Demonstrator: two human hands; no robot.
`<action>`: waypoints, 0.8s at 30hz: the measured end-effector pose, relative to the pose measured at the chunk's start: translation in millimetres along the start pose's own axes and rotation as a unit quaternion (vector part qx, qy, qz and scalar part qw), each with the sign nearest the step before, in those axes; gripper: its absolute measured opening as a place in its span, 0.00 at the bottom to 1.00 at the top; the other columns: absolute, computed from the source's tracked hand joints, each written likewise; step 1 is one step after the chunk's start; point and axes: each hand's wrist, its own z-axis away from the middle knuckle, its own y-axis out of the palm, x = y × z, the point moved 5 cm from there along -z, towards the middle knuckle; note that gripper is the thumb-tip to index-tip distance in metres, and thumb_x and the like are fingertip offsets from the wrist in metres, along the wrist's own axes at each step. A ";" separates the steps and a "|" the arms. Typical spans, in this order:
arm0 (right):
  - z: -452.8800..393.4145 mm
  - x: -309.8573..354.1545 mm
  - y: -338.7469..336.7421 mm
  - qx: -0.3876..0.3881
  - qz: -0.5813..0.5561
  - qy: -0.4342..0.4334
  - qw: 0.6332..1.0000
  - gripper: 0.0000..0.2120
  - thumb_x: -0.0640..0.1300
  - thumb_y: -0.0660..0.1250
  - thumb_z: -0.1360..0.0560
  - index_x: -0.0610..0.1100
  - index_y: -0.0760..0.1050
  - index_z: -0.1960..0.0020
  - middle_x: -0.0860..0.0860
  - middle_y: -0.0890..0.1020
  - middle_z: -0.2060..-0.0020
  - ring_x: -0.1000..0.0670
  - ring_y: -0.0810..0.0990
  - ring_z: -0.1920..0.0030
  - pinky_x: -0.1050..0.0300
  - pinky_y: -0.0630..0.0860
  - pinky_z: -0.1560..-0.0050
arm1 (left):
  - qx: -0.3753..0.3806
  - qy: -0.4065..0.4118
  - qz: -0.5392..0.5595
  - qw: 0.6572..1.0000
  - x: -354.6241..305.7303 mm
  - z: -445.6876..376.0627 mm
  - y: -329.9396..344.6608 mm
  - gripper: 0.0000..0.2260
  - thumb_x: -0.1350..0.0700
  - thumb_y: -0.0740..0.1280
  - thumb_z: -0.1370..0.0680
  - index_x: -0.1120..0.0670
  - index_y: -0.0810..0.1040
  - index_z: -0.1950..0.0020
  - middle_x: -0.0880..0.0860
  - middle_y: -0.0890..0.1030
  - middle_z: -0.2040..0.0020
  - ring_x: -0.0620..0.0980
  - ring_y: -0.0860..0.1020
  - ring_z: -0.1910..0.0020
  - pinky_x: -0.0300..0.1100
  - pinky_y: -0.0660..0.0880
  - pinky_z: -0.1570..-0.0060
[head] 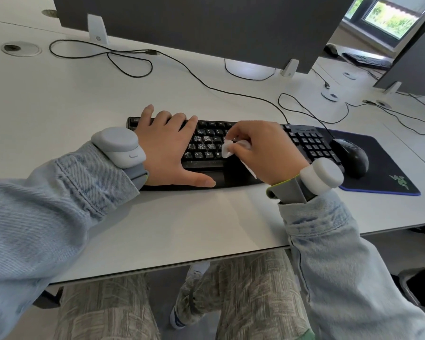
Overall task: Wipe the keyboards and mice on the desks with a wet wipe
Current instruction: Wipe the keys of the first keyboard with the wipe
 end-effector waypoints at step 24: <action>-6.0 17.1 7.2 -0.028 -0.021 -0.037 0.999 0.04 0.45 0.67 0.25 0.47 0.76 0.51 0.58 0.73 0.68 0.55 0.71 0.64 0.62 0.65 0.61 | -0.012 0.000 -0.002 1.000 0.5 0.3 -0.2 0.65 0.14 0.39 0.46 0.54 0.48 0.18 0.52 0.62 0.23 0.57 0.61 0.25 0.62 0.45 0.23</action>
